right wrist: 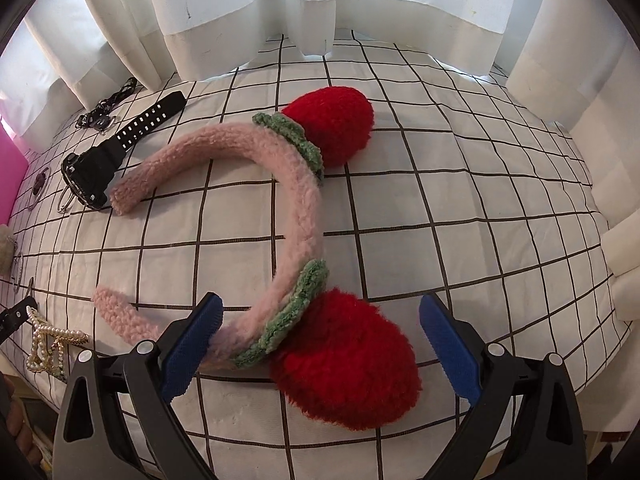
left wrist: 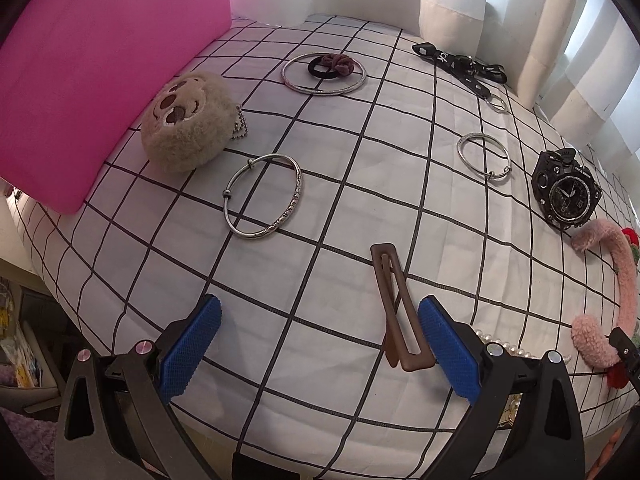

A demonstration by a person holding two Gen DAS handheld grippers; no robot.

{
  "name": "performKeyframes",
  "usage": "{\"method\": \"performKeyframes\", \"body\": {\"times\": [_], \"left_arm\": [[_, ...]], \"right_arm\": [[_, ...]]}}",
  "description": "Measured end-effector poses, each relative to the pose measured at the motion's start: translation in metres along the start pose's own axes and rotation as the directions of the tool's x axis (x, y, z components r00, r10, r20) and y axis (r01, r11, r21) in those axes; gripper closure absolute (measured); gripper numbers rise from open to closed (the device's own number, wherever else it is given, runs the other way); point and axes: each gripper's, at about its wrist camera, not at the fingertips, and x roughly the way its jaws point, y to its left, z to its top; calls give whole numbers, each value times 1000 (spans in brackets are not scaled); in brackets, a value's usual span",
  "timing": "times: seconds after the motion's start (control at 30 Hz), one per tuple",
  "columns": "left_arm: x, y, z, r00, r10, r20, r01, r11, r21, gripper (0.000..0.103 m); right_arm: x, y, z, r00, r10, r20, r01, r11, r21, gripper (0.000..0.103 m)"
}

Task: Organize jewelry
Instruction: 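Reach the right tool to the pink headband while the left tool reaches the brown clip, then close the right tool on the headband while the left tool grasps the brown clip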

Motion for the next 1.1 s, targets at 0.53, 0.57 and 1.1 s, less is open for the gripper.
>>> {"method": "performKeyframes", "body": {"times": [0.53,0.57,1.1], "left_arm": [[-8,-2,-21,989,22,146,-18,999,-28,5],[-9,-2,-22,988,22,150,-18,999,-29,5],[-27,-18,-32,981,-53,185,36,995,92,90]], "right_arm": [[14,0,8,997,12,77,-8,999,-44,8],[14,0,8,997,12,77,-9,999,-42,8],[-1,16,2,994,48,100,-38,995,-98,64]]}}
